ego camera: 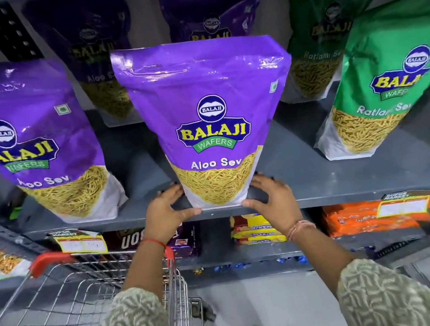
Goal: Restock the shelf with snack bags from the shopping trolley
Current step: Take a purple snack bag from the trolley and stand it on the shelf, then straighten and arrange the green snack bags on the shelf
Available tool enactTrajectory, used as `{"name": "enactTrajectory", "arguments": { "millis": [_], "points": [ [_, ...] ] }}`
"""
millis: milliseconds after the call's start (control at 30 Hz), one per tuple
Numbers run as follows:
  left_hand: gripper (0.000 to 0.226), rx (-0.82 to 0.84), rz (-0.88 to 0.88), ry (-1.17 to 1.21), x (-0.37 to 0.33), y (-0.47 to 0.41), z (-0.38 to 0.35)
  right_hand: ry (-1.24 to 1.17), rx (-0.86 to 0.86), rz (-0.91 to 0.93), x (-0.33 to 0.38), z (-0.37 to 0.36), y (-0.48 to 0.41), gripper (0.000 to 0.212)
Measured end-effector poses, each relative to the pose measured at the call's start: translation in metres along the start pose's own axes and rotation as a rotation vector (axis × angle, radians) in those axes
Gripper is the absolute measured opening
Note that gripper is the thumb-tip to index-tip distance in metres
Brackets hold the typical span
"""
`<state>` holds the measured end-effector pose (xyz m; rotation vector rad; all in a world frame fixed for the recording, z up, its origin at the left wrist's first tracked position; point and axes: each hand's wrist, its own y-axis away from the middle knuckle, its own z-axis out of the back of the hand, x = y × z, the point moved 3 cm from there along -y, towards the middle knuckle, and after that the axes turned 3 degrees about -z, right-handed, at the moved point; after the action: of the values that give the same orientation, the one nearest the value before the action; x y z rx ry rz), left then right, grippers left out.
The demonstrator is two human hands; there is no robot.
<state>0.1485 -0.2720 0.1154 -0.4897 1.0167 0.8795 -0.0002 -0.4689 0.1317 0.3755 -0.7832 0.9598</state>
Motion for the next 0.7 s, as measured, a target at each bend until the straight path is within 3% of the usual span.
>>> {"name": "enactTrajectory", "arguments": {
  "millis": [200, 300, 367, 433, 467, 533, 600, 700],
  "points": [
    [0.092, 0.044, -0.001, -0.028, -0.004, 0.001, -0.001, 0.020, 0.028, -0.024, 0.001, 0.000, 0.001, 0.053],
    [0.093, 0.017, 0.013, -0.016, -0.009, 0.011, -0.002, -0.173, -0.021, -0.057, -0.001, 0.014, 0.010, 0.067],
    [0.078, -0.212, 0.053, 0.025, -0.023, 0.039, -0.005, -0.296, -0.128, -0.099, -0.015, 0.037, 0.025, 0.065],
    [0.043, -0.492, 0.025, 0.030, -0.040, 0.074, -0.017, -0.355, -0.283, -0.114, -0.042, 0.066, 0.039, 0.053],
    [0.029, -0.548, -0.014, 0.004, -0.052, 0.087, -0.031, -0.369, -0.373, -0.128, -0.058, 0.086, 0.044, 0.046],
    [0.013, -0.522, -0.064, -0.018, -0.079, 0.095, -0.071, -0.372, -0.524, -0.149, -0.094, 0.127, 0.049, 0.043],
    [0.010, -0.456, -0.043, 0.058, -0.108, 0.083, -0.116, -0.322, -0.570, -0.170, -0.124, 0.164, 0.040, 0.052],
    [0.028, -0.301, -0.035, 0.161, -0.153, 0.041, -0.186, -0.371, -0.430, -0.249, -0.164, 0.207, 0.008, 0.059]
  ]
}}
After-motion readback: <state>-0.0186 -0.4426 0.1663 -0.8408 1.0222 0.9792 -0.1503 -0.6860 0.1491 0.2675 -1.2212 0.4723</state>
